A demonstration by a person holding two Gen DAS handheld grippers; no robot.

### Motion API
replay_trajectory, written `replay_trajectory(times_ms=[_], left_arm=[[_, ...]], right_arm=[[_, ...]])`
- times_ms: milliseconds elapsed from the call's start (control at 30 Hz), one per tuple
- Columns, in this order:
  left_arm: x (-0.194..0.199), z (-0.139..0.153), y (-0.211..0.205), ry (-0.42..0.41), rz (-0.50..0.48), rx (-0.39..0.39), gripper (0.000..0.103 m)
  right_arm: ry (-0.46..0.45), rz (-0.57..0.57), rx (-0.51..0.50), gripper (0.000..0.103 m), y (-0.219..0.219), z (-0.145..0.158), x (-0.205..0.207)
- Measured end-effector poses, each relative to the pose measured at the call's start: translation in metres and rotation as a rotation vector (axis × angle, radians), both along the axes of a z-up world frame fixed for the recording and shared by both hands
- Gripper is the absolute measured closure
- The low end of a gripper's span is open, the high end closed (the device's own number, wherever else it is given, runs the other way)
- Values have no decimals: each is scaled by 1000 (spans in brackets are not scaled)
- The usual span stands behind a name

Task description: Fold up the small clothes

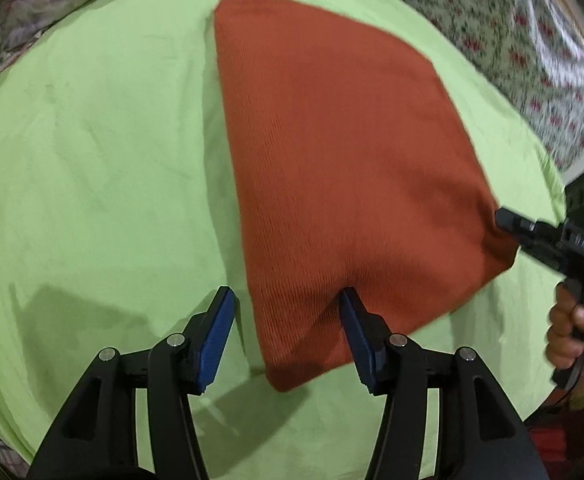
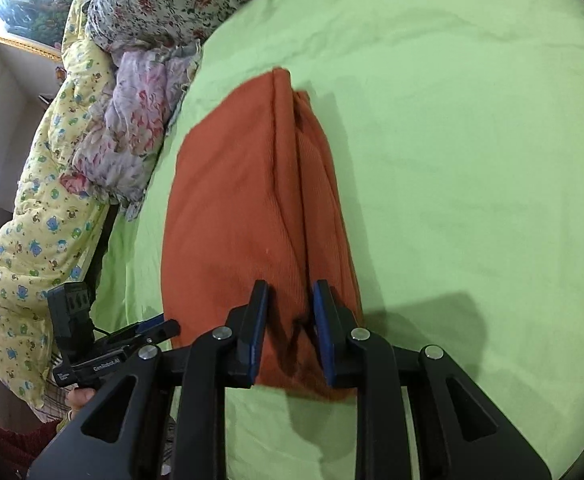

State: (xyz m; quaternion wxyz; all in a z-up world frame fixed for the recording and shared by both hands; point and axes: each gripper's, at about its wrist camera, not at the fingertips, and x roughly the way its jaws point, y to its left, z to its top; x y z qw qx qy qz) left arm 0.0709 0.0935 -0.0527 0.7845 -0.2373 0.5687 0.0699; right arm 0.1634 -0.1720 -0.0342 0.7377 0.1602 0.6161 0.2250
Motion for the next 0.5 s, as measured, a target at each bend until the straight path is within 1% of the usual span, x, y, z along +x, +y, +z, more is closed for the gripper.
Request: replay_trajectory(times_ms=[33, 67, 100, 167, 233, 300, 367, 433, 500], left_arm=[[0, -3, -5, 14, -15, 16, 47], [-1, -4, -7, 15, -20, 22, 49], [-3, -4, -8, 12, -24, 26, 49], [-3, -3, -11, 13, -33, 23, 52], [-2, -4, -12, 13, -35, 14, 52], [-1, -5, -12, 16, -43, 13, 53], [0, -6, -16, 24, -65, 25, 53], [5, -7, -17, 31, -82, 33, 53], [4, -8, -18, 36, -94, 35, 53]], right_arm=[[5, 4, 1, 86, 1, -2, -2], [4, 9, -7, 88, 3, -3, -3], [-6, 12, -19, 89, 4, -1, -3], [-31, 1, 10, 90, 3, 8, -4], [-67, -12, 58, 91, -3, 22, -7], [-72, -14, 59, 91, -7, 24, -9], [-50, -16, 27, 92, -11, 13, -10], [-17, -31, -14, 92, -14, -5, -9], [-5, -41, -49, 92, -15, -18, -8]])
